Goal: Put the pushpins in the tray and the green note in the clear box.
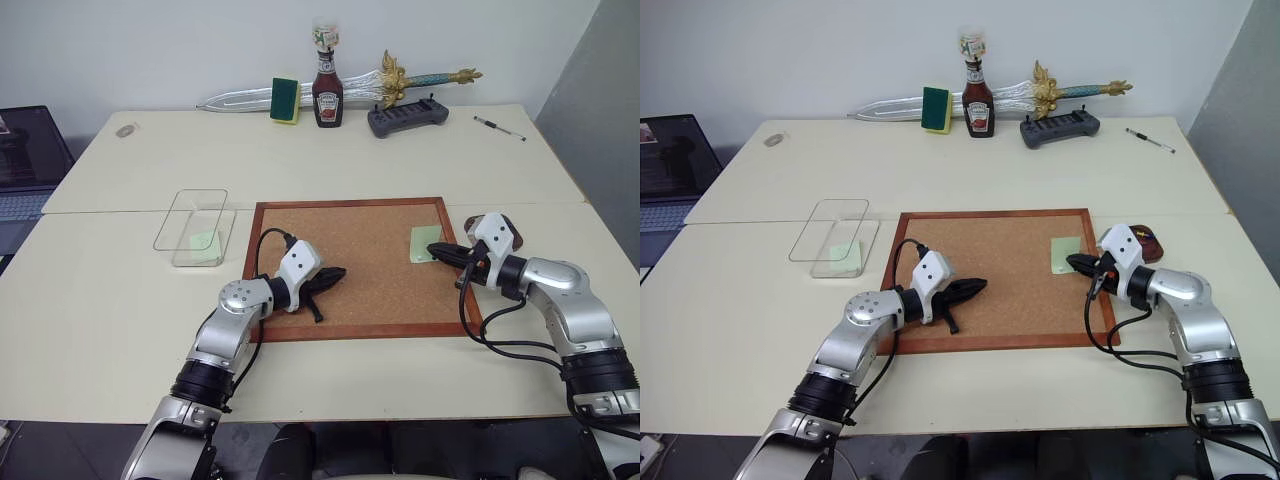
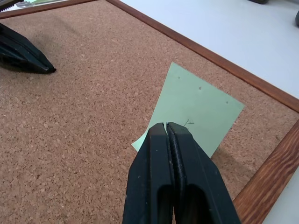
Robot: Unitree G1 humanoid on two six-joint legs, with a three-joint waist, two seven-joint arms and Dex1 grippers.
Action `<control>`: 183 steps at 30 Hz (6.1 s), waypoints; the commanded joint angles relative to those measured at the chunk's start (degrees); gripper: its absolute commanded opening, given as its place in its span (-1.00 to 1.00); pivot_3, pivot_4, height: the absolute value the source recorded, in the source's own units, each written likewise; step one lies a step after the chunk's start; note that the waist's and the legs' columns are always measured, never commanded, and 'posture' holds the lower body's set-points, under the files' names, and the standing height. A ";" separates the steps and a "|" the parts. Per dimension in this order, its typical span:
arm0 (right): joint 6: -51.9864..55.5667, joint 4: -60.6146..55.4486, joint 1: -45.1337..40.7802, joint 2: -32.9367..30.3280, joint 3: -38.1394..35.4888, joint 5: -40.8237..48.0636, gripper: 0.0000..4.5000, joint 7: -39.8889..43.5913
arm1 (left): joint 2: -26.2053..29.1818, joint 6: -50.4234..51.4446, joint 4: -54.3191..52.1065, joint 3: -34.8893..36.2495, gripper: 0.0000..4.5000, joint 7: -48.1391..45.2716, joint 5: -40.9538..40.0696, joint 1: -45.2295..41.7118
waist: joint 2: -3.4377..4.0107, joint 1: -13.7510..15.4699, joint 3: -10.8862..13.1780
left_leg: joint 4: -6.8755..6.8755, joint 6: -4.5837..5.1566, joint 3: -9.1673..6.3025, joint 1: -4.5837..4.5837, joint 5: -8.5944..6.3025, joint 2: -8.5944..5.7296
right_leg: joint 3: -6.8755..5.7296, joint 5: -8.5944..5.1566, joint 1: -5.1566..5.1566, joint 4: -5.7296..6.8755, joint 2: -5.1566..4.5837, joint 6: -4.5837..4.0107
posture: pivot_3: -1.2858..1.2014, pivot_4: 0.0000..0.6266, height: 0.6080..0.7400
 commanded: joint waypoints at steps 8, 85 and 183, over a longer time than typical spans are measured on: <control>-3.52 -0.65 0.57 -2.64 1.15 -5.05 -0.38 -0.62 | 0.07 1.63 2.28 -3.53 -1.00 -0.93 2.02 2.55 | 0.00 0.00 0.00 | 0.00 0.00 0.02 0.00 0.00 0.00 | 0.01 0.00 0.00 0.00 0.00 0.00 | 0.03 -0.52 1.00; 8.95 21.76 -11.66 -2.64 -9.44 -1.18 -0.99 -10.98 | 0.64 1.71 2.06 -4.14 -1.00 -1.03 2.74 3.40 | 0.02 -0.02 -0.03 | 0.00 0.01 0.13 0.01 0.00 -0.01 | 0.09 0.00 0.01 0.00 -0.01 0.00 | 0.03 -0.52 1.00; 0.17 -3.83 -4.70 0.24 2.86 -1.98 -1.00 4.02 | -0.46 8.45 -6.07 2.32 -0.71 -1.19 -6.80 0.78 | -0.07 -0.02 -0.09 | 0.00 0.04 0.07 0.00 -0.02 0.02 | 0.06 0.00 -0.03 0.00 0.00 0.01 | 0.03 -0.52 1.00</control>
